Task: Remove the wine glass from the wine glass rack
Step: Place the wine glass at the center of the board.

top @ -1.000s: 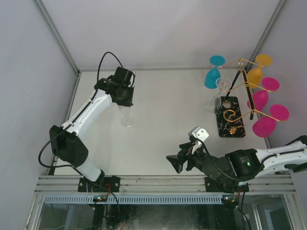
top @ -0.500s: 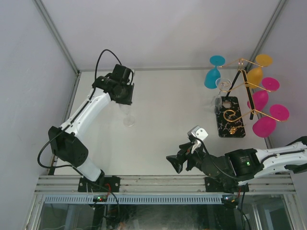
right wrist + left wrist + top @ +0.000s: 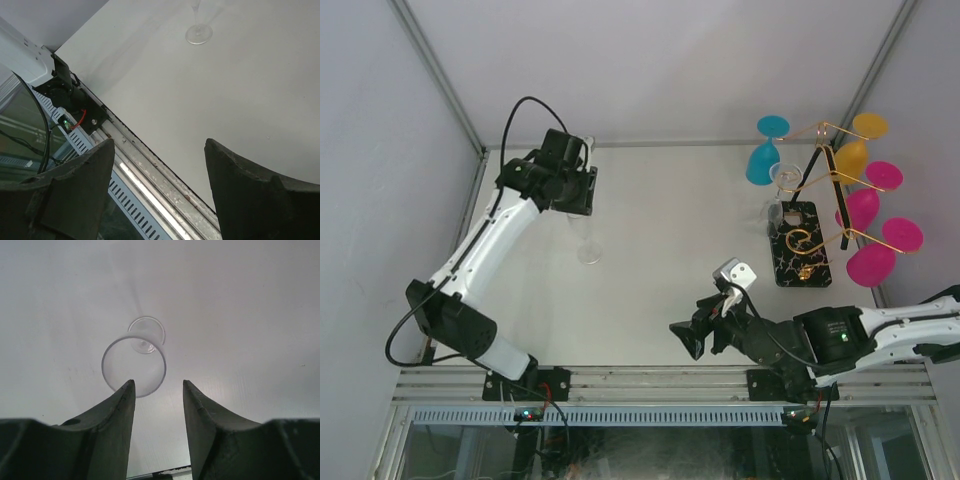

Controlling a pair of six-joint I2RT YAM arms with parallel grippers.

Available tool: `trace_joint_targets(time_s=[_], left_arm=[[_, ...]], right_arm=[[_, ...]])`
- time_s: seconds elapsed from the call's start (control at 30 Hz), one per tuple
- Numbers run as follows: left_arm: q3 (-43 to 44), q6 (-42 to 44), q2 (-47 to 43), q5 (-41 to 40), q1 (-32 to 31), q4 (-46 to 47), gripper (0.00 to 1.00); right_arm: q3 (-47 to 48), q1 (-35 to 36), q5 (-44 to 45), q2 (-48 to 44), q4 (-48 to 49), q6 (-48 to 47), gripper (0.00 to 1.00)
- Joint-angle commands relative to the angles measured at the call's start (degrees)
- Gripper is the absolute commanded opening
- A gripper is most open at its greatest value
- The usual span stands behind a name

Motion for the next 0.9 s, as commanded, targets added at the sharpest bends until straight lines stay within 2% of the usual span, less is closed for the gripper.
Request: trace_joint_targets(time_s=[0.0,0.17,0.3,0.43,0.63,0.87], left_arm=[[-0.24,0.06,-8.55,1.22,0.27,2.75,0.47],[-7.58,-1.93,-20.53,2.89,0.27,7.67,0.49],[-16.42,-6.57,-32.65,5.69,0.43,11.27,0.75],[-23.97,-11.19,-43.55,8.64,0.41,11.71,0.87],[-35.75,-16.16,-58.05,6.44,0.42,9.96,0.96],[-42.55,-18.46,-70.27,4.92,0.41,11.75,0.99]], right_arm=[[5.86,-0.78,-1.44,0.46,-4.67,-3.18,0.73],[13.35,-2.19,-0.23,2.10,-14.52,-1.44,0.73],[16.49,-2.45,-0.88,2.25,-16.45,-0.06,0.73],[17.45,-2.62,-3.01,1.50,-16.95,4.10,0.75],[17.24,-3.02,-7.65,-1.57,-20.04,8.76,0.75],[17.78,-4.33,-8.00,-6.30,-21.65,9.49,0.75]])
